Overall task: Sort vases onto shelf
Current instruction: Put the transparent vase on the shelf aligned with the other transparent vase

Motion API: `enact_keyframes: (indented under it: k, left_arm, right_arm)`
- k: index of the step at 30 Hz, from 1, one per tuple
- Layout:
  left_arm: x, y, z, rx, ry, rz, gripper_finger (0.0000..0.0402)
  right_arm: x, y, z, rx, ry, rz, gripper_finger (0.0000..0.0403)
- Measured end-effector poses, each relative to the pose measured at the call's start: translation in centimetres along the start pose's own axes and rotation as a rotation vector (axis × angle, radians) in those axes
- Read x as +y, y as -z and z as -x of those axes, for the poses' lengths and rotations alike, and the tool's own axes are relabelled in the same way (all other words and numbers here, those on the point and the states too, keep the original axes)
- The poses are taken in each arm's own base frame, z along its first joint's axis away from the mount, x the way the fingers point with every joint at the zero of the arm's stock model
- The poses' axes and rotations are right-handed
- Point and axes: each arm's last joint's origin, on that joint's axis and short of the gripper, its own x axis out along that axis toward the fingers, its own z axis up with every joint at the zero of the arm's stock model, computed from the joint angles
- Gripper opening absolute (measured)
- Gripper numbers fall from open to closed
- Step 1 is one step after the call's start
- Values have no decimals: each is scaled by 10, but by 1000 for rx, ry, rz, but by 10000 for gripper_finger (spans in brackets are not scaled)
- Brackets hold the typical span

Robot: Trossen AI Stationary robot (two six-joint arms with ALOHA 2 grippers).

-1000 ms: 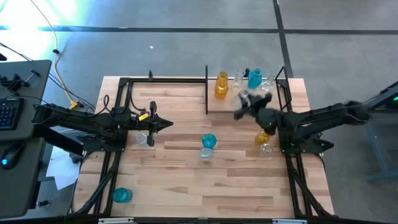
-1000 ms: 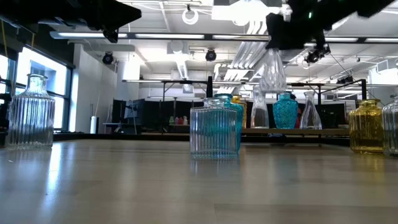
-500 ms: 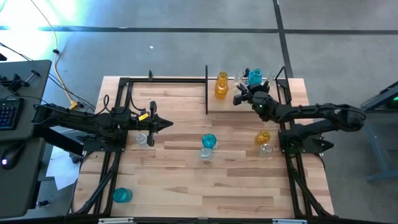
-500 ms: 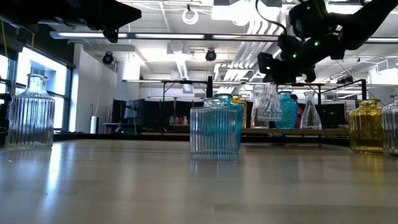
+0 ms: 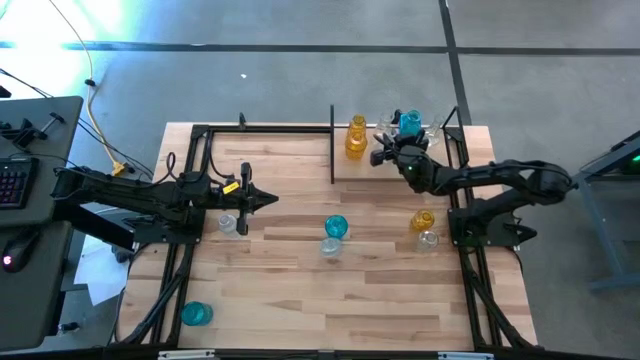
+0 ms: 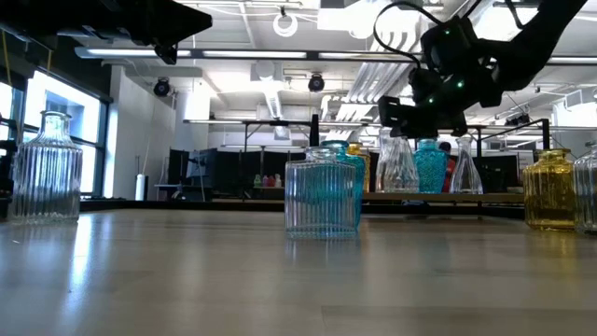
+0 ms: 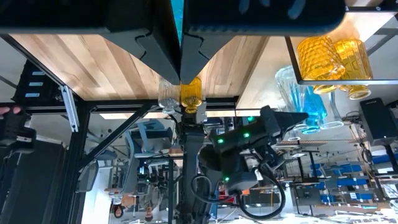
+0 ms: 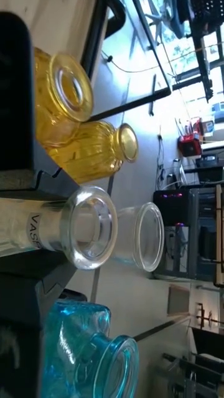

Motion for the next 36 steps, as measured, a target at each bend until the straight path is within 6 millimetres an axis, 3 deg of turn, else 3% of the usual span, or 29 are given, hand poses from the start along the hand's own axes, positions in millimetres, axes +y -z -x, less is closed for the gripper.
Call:
enact_keyframes:
  k: [21,36]
  left_arm:
    - [0,0,0,0,0,-1,0]
    - [0,1,0,7,0,0,0]
  right_arm:
    - [-2,2,-8,-16,18,-10,74]
    - [-2,4,-8,-14,39,-2,190]
